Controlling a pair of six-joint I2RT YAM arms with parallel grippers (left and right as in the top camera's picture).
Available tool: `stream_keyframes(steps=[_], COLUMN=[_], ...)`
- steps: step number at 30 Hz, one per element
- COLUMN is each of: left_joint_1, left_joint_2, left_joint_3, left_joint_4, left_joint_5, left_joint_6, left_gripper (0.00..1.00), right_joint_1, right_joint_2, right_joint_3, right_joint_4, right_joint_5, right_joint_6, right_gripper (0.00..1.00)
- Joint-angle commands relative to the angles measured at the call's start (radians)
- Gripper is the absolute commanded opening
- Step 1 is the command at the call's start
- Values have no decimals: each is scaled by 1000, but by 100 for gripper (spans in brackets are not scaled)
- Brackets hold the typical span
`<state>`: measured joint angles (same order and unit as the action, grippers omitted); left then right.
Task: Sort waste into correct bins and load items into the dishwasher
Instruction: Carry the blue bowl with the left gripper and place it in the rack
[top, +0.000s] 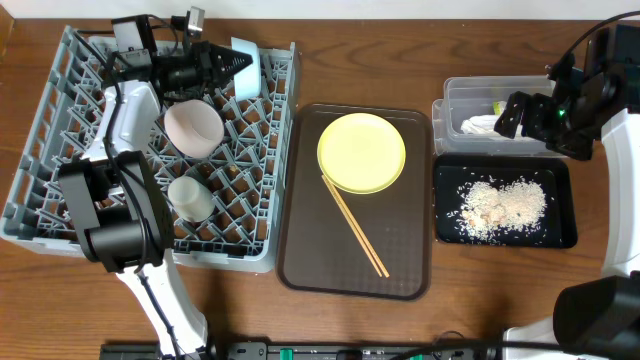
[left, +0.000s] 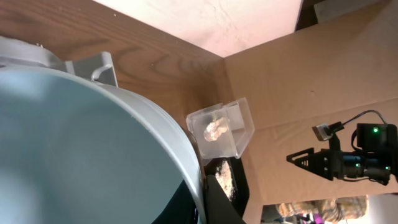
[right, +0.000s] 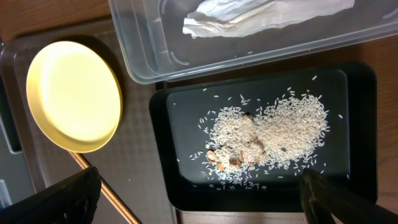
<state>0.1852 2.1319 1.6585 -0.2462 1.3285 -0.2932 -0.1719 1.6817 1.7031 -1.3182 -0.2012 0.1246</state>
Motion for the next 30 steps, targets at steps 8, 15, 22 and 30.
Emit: stream_keyframes(steps=[8, 15, 22, 30], left_joint_1=[6, 2, 6, 65], left_joint_2=[34, 34, 34, 34], left_joint_3=[12, 12, -15, -16], left_joint_4=[6, 2, -9, -29], left_joint_5=[90, 65, -88, -217], left_joint_6=[-42, -64, -64, -64], left_gripper=[8, 8, 8, 29], right_joint_1=[-5, -5, -5, -5], right_joint_2=[-8, -8, -8, -8], right_joint_3=[17, 17, 17, 17], right_joint_4=[-2, -3, -10, -13], right_joint_5=[2, 2, 2, 2], right_joint_6=[2, 2, 2, 2], right_gripper=[99, 99, 99, 99])
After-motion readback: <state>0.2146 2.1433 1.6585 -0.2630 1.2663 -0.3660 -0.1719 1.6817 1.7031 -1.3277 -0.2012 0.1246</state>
